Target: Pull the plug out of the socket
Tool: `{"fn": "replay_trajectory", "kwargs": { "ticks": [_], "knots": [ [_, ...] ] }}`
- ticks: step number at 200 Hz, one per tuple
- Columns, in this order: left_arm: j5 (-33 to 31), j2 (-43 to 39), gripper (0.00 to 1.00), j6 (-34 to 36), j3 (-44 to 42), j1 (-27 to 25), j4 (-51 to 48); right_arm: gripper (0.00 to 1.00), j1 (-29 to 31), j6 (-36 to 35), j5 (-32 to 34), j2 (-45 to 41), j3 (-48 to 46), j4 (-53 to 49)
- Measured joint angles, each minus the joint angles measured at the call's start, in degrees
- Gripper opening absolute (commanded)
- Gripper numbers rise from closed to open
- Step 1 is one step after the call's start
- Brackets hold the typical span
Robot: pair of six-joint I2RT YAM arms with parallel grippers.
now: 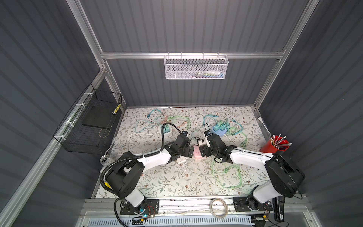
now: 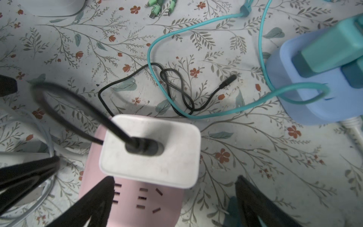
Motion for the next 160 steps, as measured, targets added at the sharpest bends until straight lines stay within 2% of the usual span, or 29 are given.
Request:
{"fn": "replay_trajectory", "kwargs": {
  "ticks": [78,160],
  "knots": [
    [0.02,0.0,1.0,-0.02,0.0,0.0,0.17,0.9,0.0,-0.24,1.66,3.17,2.32,-0.15],
    [0.2,0.0,1.0,-0.02,-0.28,0.0,0.83,0.78,0.09,-0.24,1.73,5.75,4.42,-0.28]
  ]
}}
